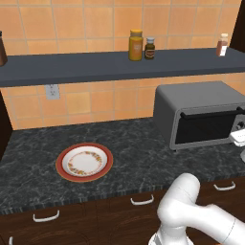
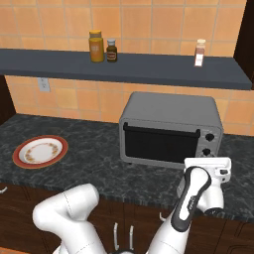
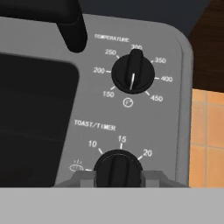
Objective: Pick up the kebab skewer and baguette bread, and place them inside the toaster oven. Close the toaster oven door and start by setting the timer.
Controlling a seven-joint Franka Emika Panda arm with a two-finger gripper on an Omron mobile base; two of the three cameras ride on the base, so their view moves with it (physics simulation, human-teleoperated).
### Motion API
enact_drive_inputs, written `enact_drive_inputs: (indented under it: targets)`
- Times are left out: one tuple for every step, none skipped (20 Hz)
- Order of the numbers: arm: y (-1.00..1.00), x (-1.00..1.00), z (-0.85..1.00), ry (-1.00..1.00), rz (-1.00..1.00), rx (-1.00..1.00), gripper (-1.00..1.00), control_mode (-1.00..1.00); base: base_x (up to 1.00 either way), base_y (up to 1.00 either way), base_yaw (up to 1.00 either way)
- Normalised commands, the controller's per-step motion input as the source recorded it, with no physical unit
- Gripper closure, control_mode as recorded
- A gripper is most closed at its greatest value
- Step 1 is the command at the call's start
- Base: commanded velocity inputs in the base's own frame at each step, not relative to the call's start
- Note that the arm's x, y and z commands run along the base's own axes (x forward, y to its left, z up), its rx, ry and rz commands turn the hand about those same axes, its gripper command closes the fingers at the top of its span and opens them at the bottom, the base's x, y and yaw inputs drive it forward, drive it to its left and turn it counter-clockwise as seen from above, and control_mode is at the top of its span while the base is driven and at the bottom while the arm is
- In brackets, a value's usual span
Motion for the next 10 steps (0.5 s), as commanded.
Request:
enact_drive_inputs:
  targets:
    - [0.00, 0.00, 0.06, 0.00, 0.00, 0.00, 1.00, -1.00, 0.00, 0.00, 0.00]
    - [0.00, 0.00, 0.15, 0.00, 0.00, 0.00, 1.00, -1.00, 0.00, 0.00, 0.00]
    - [0.00, 0.00, 0.22, 0.00, 0.00, 0.00, 1.00, -1.00, 0.00, 0.00, 0.00]
    - [0.00, 0.00, 0.23, 0.00, 0.00, 0.02, 1.00, -1.00, 0.00, 0.00, 0.00]
    - [0.00, 0.00, 0.25, 0.00, 0.00, 0.05, 1.00, -1.00, 0.00, 0.00, 0.00]
    - [0.00, 0.00, 0.25, 0.00, 0.00, 0.07, 1.00, -1.00, 0.00, 0.00, 0.00]
    - [0.00, 0.00, 0.24, 0.00, 0.00, 0.09, 1.00, -1.00, 0.00, 0.00, 0.00]
    - [0.00, 0.00, 0.19, 0.00, 0.00, 0.10, 1.00, -1.00, 0.00, 0.00, 0.00]
    - [0.06, 0.00, 0.11, 0.00, 0.00, 0.11, 1.00, -1.00, 0.00, 0.00, 0.00]
    - [0.11, 0.00, 0.07, 0.00, 0.00, 0.13, 1.00, -1.00, 0.00, 0.00, 0.00]
